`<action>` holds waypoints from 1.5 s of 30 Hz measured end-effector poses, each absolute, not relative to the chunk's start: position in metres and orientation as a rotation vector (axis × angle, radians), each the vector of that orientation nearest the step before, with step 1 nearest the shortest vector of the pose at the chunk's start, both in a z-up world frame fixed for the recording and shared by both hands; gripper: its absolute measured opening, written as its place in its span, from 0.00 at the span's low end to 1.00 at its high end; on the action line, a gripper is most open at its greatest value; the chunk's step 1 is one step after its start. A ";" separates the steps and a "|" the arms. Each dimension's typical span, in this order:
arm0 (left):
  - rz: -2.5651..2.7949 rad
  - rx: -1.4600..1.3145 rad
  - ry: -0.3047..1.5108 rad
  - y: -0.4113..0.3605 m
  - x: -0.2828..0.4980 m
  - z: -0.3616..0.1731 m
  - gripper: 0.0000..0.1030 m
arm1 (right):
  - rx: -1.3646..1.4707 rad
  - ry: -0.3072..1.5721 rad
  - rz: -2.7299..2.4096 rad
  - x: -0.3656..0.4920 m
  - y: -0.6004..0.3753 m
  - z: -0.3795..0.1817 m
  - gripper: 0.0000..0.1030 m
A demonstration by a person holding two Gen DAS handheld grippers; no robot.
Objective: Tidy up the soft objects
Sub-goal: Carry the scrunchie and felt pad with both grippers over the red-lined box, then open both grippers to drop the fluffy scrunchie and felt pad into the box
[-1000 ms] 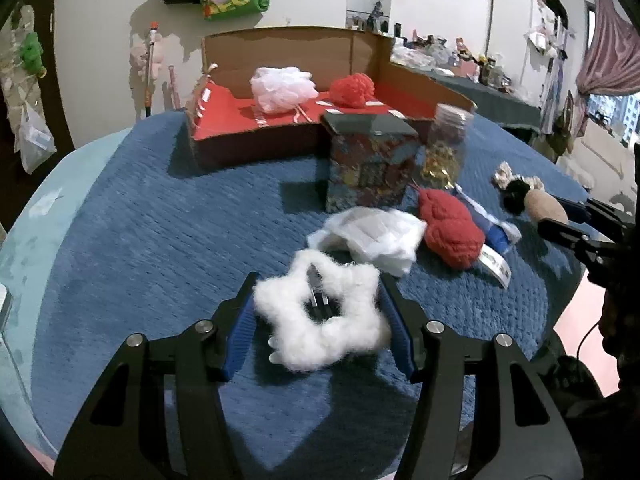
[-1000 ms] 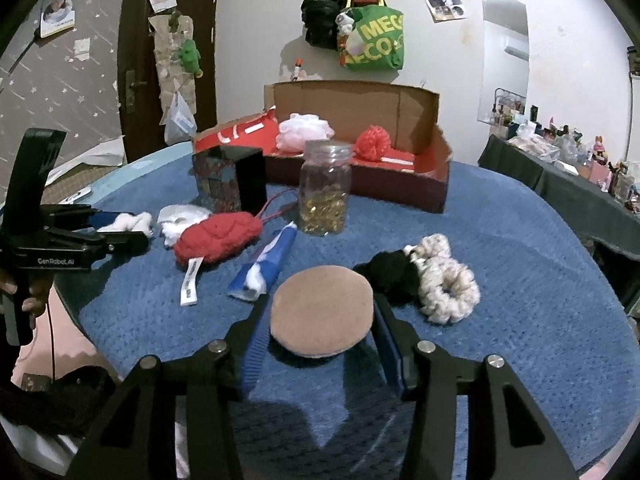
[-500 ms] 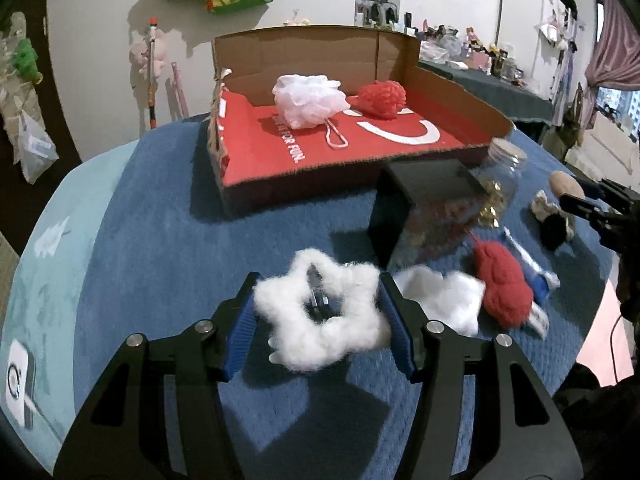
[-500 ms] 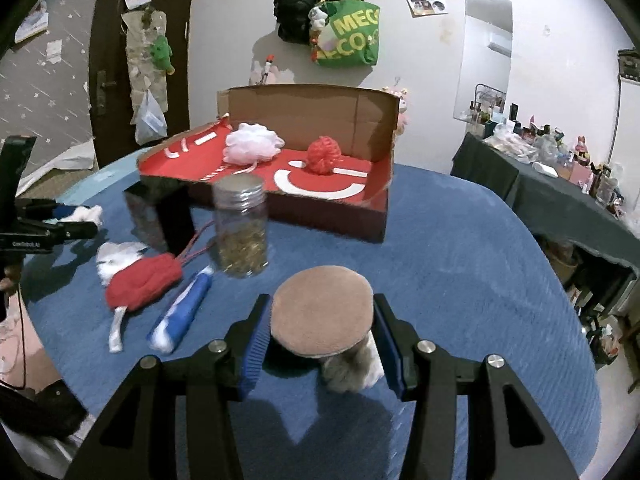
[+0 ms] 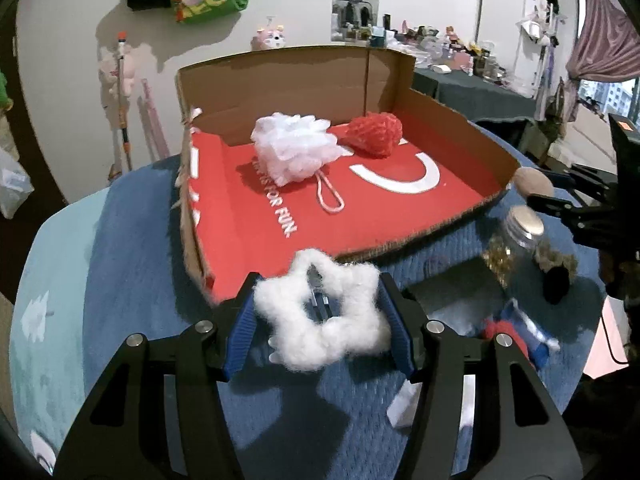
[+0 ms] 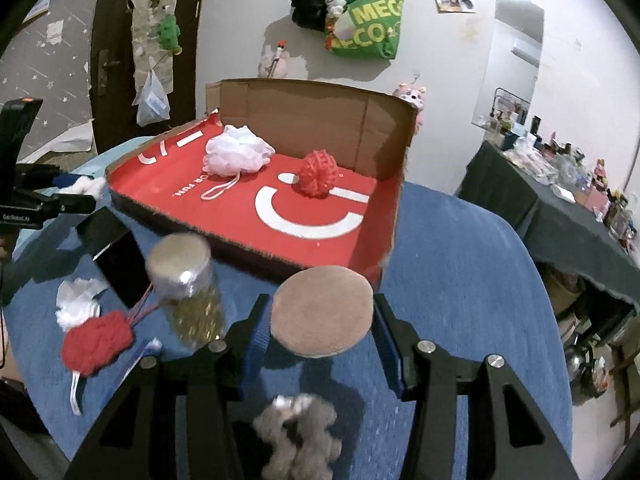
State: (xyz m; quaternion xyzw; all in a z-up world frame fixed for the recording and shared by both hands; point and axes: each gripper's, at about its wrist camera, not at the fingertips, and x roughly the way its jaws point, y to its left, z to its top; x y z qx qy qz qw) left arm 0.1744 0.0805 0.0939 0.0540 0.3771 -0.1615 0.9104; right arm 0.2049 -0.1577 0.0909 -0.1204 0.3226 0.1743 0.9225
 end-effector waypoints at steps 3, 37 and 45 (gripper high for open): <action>-0.369 0.101 0.789 0.078 0.190 0.097 0.53 | -0.265 0.660 0.381 0.217 -0.149 0.096 0.51; -0.597 0.239 1.061 -0.006 0.313 0.054 0.53 | -0.272 1.032 0.663 0.354 -0.066 0.067 0.51; -0.591 0.249 1.050 -0.009 0.310 0.053 0.54 | -0.282 1.067 0.658 0.360 -0.063 0.057 0.51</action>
